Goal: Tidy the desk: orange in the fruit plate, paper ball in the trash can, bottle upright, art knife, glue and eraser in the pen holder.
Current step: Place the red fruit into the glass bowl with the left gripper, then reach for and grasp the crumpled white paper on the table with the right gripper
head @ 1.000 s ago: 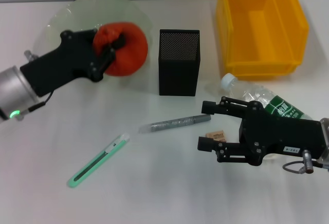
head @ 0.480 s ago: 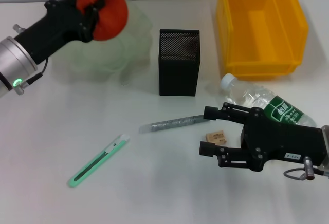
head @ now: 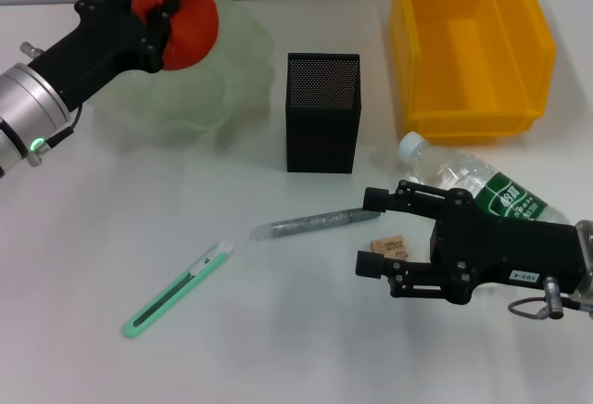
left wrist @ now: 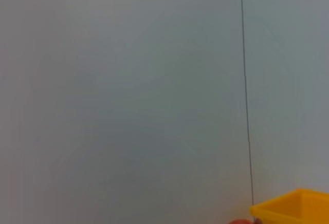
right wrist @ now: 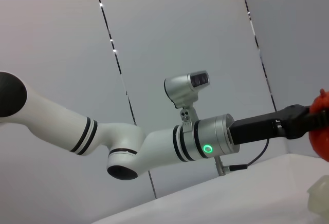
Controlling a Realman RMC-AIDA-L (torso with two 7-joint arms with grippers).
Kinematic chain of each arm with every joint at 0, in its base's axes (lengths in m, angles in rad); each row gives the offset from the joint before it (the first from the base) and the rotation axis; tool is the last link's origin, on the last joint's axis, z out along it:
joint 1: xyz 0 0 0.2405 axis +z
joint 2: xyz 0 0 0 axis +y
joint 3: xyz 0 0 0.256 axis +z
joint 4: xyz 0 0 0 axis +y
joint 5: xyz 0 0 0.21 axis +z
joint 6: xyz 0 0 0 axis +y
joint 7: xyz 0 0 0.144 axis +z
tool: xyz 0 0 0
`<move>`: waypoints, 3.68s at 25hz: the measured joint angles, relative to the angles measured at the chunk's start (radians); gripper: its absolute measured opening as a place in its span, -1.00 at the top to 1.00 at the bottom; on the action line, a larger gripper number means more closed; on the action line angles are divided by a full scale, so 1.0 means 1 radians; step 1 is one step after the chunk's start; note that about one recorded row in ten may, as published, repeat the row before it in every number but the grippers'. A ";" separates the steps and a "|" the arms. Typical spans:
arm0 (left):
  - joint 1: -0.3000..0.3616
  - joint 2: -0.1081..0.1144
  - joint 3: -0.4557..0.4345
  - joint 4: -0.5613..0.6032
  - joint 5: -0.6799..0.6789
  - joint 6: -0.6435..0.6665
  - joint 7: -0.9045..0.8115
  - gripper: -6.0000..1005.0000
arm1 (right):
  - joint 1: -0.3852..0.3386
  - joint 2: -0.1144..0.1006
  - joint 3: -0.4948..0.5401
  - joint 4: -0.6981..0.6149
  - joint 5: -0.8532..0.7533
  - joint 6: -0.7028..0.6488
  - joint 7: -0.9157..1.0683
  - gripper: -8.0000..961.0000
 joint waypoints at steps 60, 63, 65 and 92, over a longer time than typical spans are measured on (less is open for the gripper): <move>0.150 0.010 0.301 0.175 0.189 0.483 -0.244 0.07 | -0.032 -0.006 0.001 -0.084 0.001 -0.027 0.116 -0.66; 0.150 0.010 0.301 0.175 0.189 0.480 -0.244 0.07 | -0.066 -0.009 0.001 -0.247 -0.002 -0.064 0.258 -0.66; 0.151 0.010 0.301 0.169 0.191 0.478 -0.240 0.07 | -0.086 -0.012 0.007 -0.381 -0.007 -0.098 0.381 -0.66; 0.178 0.011 0.304 0.150 0.191 0.443 -0.215 0.07 | 0.192 -0.109 0.132 -0.997 -0.529 -0.302 1.316 -0.66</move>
